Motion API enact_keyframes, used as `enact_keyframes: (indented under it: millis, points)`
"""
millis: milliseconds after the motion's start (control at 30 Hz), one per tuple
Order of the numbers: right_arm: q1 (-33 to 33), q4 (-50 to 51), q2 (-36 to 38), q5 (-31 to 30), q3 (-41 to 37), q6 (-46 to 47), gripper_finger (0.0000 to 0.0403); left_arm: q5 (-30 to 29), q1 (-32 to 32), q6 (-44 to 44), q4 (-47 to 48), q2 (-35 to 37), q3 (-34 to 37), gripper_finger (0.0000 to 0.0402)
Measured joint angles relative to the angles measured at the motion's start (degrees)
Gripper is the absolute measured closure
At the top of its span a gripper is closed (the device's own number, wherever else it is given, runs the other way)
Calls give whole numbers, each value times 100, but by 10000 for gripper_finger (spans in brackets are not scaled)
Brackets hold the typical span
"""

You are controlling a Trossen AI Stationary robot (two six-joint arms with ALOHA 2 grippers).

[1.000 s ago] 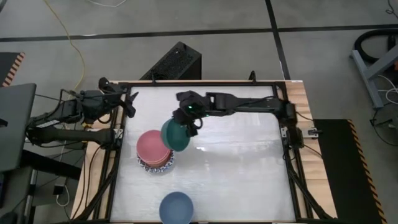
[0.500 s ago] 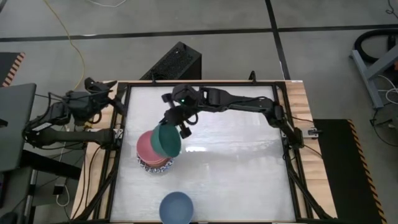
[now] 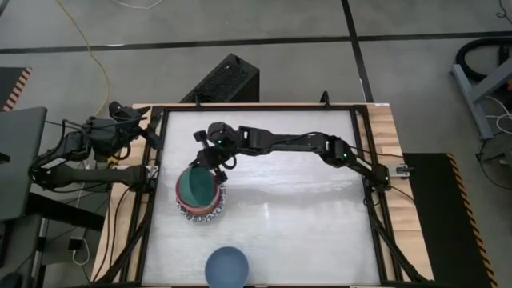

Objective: Nest bowls inside each other
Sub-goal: Stack the green bowl into the pink bowl

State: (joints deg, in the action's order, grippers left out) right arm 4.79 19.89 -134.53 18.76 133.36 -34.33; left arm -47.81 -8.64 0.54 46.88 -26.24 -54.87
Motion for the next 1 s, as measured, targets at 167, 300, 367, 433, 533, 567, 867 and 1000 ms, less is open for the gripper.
enact_keyframes:
  millis: [167,300,367,433,533,567,867,1000]
  points:
    - [88,-79,17,-108,13,246,394,2,0,15,2,2,0,178]
    - [144,25,16,-157,7,436,384,0,0,12,0,0,0,178]
    - [147,101,24,-163,7,532,364,2,0,39,6,0,0,178]
    - [141,245,36,-218,9,554,343,2,0,68,6,0,0,178]
    - [138,526,38,-229,9,557,321,11,0,82,15,0,0,178]
    - [138,588,38,-230,9,561,314,29,0,103,16,0,0,178]
    - [143,1117,158,-472,143,489,237,826,0,378,22,0,0,178]
    - [136,1844,786,-756,133,247,212,1370,-2,573,-59,6,145,178]
